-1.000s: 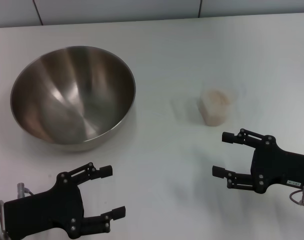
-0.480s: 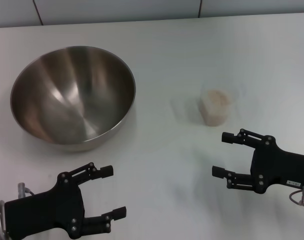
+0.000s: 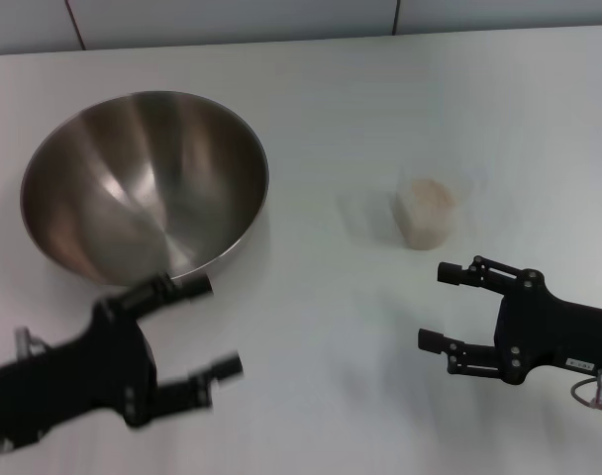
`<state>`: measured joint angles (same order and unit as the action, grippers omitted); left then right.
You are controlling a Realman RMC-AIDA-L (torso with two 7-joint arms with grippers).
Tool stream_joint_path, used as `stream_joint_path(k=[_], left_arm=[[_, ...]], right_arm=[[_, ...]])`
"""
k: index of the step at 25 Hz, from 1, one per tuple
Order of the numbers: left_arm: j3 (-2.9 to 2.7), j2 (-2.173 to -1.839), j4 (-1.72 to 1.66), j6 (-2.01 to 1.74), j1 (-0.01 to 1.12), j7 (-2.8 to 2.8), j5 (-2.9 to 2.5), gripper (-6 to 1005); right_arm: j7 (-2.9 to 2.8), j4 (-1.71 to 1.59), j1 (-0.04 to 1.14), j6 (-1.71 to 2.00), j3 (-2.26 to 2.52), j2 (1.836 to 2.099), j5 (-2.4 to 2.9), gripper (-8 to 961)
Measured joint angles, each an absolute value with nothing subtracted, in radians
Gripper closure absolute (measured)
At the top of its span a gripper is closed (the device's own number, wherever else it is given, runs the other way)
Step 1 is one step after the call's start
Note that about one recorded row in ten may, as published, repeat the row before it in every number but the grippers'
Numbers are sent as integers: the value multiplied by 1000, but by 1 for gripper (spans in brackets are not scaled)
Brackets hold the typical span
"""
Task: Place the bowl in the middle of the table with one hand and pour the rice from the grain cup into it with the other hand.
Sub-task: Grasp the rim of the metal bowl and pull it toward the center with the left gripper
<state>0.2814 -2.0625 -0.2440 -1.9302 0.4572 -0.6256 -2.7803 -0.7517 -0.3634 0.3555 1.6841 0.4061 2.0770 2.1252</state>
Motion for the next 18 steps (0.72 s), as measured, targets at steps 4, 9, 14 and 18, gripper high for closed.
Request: stream_joint_path(k=[4, 9, 14, 18], left_arm=[[283, -2063, -233, -1938, 459, -640, -2617, 137], [283, -2065, -223, -1890, 478, -642, -2418, 137], [306, -2068, -179, -1723, 511, -615, -2197, 137], [308, -2068, -142, -1609, 540, -552, -2065, 137]], right_arm=[[-752, -362, 350, 1690, 398, 2077, 2123, 133], [-751, -353, 347, 1692, 395, 2078, 2121, 133], [-749, -348, 351, 1692, 394, 2078, 2121, 133], [-749, -348, 355, 1693, 394, 2078, 2117, 133]])
